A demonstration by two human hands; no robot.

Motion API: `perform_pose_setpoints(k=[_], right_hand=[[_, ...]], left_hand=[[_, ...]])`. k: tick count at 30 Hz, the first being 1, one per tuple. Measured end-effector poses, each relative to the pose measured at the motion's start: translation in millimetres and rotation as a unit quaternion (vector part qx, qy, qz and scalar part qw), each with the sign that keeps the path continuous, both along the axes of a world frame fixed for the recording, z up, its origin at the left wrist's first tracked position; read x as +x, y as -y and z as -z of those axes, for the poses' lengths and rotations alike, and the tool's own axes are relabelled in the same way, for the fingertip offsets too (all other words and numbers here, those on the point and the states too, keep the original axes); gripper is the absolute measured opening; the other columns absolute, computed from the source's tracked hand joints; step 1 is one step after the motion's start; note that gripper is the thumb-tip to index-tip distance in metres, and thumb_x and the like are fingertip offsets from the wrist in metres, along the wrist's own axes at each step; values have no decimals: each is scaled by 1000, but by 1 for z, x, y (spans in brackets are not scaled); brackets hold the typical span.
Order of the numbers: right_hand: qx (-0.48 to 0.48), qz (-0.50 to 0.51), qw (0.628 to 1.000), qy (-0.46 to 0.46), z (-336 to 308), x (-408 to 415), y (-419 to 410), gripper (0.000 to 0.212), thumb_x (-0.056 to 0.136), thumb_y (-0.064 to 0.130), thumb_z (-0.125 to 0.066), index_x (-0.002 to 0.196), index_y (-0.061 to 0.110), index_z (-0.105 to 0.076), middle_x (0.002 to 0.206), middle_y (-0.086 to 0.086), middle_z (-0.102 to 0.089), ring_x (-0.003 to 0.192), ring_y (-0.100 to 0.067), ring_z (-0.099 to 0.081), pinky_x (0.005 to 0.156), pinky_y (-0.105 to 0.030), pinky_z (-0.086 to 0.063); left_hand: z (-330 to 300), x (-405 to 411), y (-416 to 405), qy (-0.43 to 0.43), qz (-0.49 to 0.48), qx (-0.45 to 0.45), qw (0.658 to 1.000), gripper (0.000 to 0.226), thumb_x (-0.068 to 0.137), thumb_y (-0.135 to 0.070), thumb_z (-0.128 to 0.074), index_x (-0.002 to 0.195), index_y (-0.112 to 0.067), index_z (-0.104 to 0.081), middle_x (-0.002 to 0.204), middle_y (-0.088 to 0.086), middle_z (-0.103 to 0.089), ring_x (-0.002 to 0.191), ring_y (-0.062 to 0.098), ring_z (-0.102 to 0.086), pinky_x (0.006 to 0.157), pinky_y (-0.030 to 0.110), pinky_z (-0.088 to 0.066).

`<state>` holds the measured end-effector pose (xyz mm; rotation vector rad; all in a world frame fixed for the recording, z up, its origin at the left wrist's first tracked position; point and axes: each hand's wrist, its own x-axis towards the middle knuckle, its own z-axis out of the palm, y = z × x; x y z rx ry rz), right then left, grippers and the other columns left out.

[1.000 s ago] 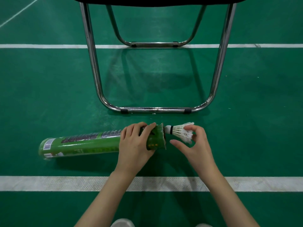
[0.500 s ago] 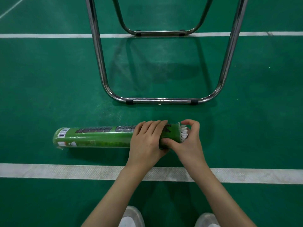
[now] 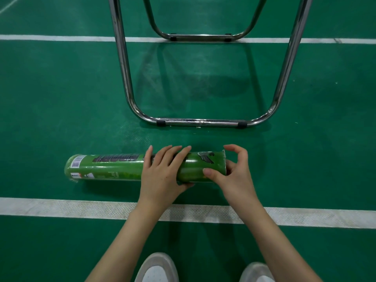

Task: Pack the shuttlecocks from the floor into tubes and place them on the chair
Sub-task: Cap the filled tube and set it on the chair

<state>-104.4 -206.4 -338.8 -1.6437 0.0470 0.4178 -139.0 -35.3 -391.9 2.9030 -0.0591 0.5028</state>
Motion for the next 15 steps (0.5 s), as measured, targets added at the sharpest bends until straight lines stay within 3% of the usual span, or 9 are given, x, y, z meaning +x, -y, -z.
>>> perform_pose_setpoints(k=[4,8,12,15], right_hand=[[3,-20,1000,4,1,1,2,59,78,4,-69,115,36,-37,86,4,-69,83,-8,-66,79,-24,-53],[-18,-35,999,21,2,1,6,71,75,9,-73,121,43,-32,87,6,-70,85,-10,-66,87,-34,-51],[-62,-53,995,63,-7,-2,1,85,68,11,-78,121,54,-26,103,6,-62,89,-7,-61,86,-30,-50],[-62,-29,994,83,-18,1,0,88,64,10,-79,122,54,-28,106,3,-62,92,-10,-61,88,-34,-49]], left_hand=[[0,0,6,9,-7,-10,1000,84,57,-51,-82,130,-24,-49,119,-1,-62,109,22,-59,104,46,-30],[-2,0,8,16,-12,-14,1000,80,57,-50,-82,127,-24,-53,116,-1,-63,106,22,-58,102,45,-32],[-11,2,10,19,-11,-20,1000,78,59,-51,-81,127,-23,-53,114,1,-64,103,24,-59,98,45,-38],[-22,5,11,43,-4,-29,999,79,59,-47,-82,127,-20,-53,112,4,-65,100,25,-59,94,41,-39]])
